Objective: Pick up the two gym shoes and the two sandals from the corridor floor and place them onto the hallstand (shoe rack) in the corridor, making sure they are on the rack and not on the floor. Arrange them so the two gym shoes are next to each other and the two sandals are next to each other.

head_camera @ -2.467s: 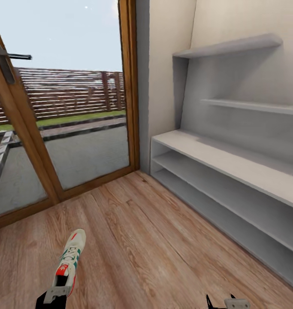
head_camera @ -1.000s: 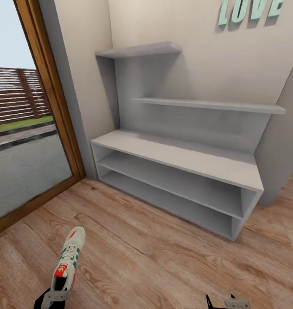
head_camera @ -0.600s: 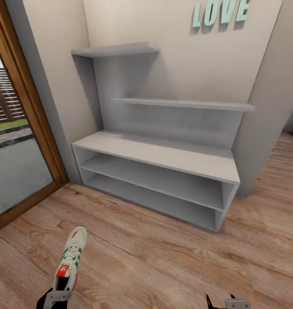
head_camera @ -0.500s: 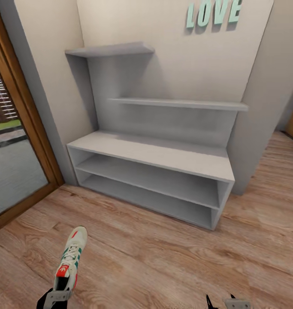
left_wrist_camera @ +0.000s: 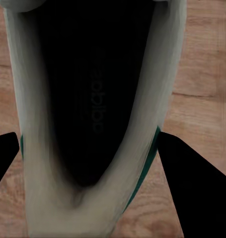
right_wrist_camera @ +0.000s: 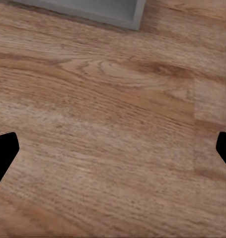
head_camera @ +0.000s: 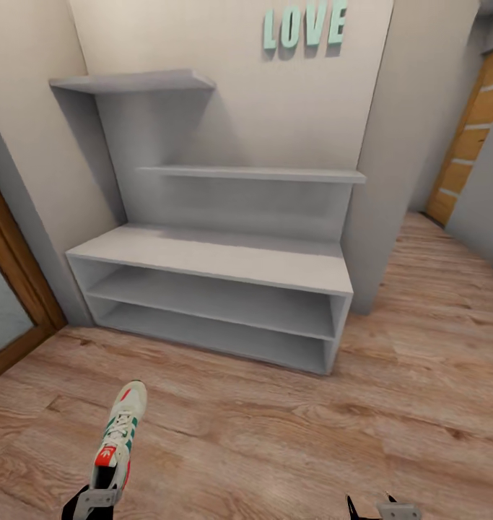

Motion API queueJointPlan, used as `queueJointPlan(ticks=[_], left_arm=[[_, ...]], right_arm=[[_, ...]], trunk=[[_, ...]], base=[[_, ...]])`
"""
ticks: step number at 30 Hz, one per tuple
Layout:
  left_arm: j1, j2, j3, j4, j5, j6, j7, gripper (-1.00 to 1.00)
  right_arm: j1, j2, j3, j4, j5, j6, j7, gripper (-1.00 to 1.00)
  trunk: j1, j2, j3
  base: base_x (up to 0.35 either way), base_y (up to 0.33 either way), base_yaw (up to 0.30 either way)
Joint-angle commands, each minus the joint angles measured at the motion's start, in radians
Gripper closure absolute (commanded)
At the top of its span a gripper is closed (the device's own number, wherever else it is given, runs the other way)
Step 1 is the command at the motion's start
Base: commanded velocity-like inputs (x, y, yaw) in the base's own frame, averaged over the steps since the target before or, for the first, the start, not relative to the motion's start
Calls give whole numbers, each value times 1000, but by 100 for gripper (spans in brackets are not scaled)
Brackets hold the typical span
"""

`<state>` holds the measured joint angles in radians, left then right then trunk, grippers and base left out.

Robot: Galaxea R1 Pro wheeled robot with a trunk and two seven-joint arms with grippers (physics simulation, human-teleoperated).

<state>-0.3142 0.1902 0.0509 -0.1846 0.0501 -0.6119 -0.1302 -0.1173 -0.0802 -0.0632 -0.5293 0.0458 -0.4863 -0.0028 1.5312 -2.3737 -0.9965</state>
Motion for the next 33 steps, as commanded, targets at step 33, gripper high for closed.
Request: queueJointPlan(ticks=[33], left_arm=[[0, -2, 5, 0, 5, -2, -9, 100]], right_arm=[[-1, 0, -3, 1, 3, -3, 0, -100]], trunk=[[0, 0, -1]], base=[[0, 0, -300]])
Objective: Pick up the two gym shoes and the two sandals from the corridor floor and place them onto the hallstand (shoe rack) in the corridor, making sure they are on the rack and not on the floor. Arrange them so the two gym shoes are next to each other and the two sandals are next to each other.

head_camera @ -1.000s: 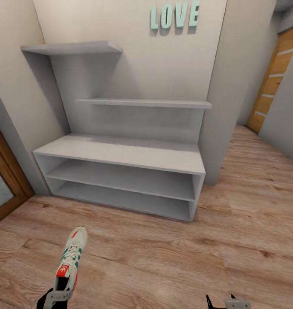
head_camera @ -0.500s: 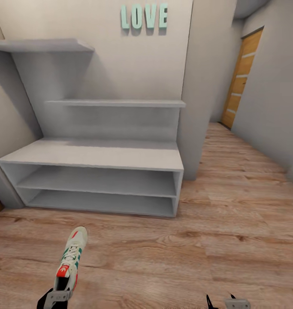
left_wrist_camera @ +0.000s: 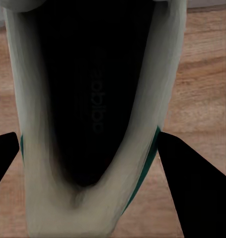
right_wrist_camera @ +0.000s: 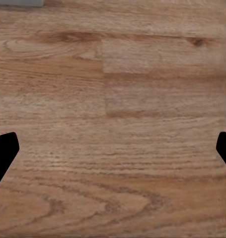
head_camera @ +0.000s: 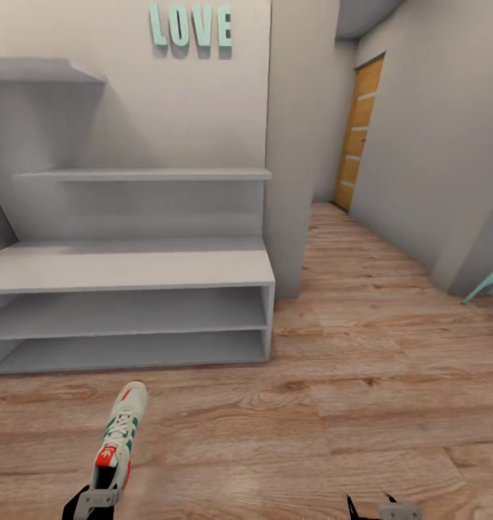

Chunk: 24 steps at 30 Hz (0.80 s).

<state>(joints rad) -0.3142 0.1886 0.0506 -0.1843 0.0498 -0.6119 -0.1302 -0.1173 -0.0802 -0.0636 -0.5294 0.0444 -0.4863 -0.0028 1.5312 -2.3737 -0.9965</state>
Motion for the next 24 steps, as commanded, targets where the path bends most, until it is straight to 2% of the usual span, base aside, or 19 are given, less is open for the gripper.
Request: queueJointPlan(ticks=[1, 7, 17, 24], left_arm=[[0, 0, 6, 0, 5, -2, -9, 100], [0, 0, 5, 0, 4, -2, -9, 100], [0, 0, 5, 0, 4, -2, -9, 100], [0, 0, 5, 0, 4, -2, -9, 100]], right_arm=[[-1, 0, -2, 1, 5, -3, 0, -100], [-1, 0, -2, 0, 5, -3, 0, -100], [-1, 0, -2, 0, 5, -3, 0, -100], [-1, 0, -2, 0, 5, -3, 0, -100]], trunk=[[0, 0, -1], [0, 0, -1], [0, 0, -1], [0, 0, -1]], base=[[0, 0, -300], [0, -63, -300], [0, -204, -300], [0, -42, -300]])
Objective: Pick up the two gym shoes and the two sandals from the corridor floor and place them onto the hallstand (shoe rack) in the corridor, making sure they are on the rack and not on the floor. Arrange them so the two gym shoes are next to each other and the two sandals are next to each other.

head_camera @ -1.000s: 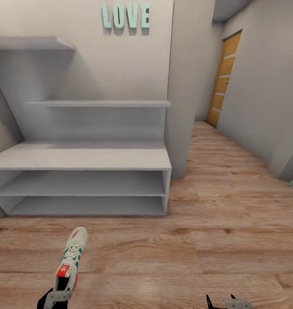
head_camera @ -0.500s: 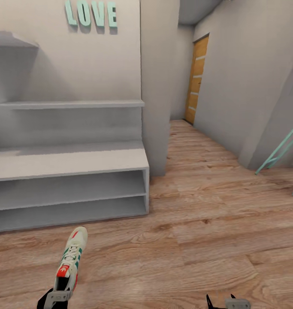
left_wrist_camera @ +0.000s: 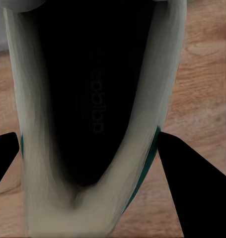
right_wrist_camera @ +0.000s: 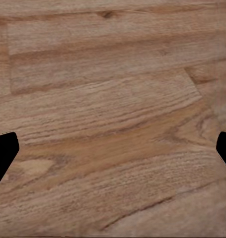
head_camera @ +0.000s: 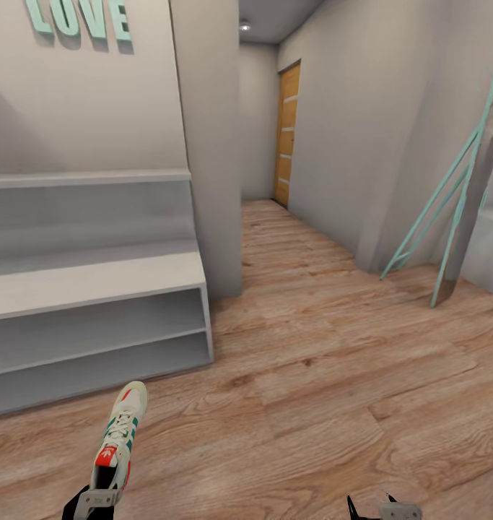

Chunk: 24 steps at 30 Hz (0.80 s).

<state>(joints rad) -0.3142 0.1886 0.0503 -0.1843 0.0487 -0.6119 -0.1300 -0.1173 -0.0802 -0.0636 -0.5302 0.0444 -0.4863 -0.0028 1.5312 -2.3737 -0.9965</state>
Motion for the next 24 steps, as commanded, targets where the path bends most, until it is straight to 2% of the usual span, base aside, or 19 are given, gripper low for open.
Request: queueJointPlan(ticks=[1, 24], left_arm=[[0, 0, 6, 0, 5, -2, -10, 100], [0, 0, 6, 0, 6, -2, -10, 100]], right_arm=[[-1, 0, -2, 1, 5, -3, 0, -100], [-1, 0, -2, 1, 5, -3, 0, -100]], trunk=[[0, 0, -1], [0, 0, -1]], base=[[0, -11, -300], [0, -1, -300]])
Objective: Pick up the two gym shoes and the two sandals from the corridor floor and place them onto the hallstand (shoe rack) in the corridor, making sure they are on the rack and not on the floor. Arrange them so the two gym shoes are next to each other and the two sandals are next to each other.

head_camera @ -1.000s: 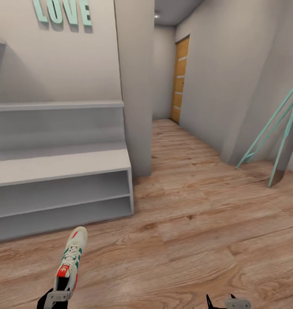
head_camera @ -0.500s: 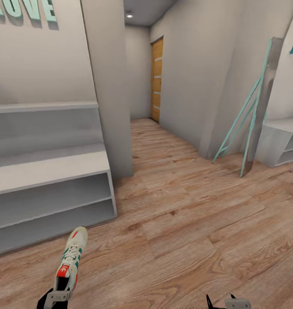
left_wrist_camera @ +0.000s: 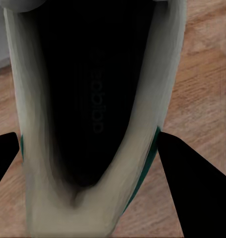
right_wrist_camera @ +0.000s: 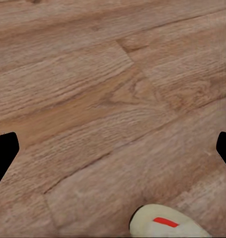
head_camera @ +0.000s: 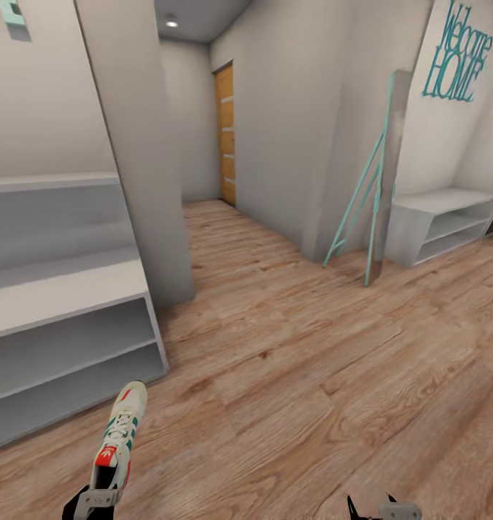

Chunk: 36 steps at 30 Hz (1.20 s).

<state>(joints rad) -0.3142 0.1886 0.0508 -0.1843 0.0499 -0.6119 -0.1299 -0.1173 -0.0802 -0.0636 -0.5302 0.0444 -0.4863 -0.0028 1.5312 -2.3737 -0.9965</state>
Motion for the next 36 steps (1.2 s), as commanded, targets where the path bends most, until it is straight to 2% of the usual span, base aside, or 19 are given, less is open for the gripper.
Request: queueJointPlan(ticks=[1, 24, 36], left_arm=[[0, 0, 6, 0, 5, -2, -10, 100], [0, 0, 5, 0, 4, -2, -10, 100], [0, 0, 5, 0, 4, -2, -10, 100]], right_arm=[[-1, 0, -2, 1, 5, -3, 0, -100], [-1, 0, -2, 3, 5, -3, 0, -100], [-1, 0, -2, 3, 5, -3, 0, -100]], trunk=[[0, 0, -1], [0, 0, -1], [0, 0, -1]], base=[[0, 0, -300], [0, -4, -300], [0, -218, -300]])
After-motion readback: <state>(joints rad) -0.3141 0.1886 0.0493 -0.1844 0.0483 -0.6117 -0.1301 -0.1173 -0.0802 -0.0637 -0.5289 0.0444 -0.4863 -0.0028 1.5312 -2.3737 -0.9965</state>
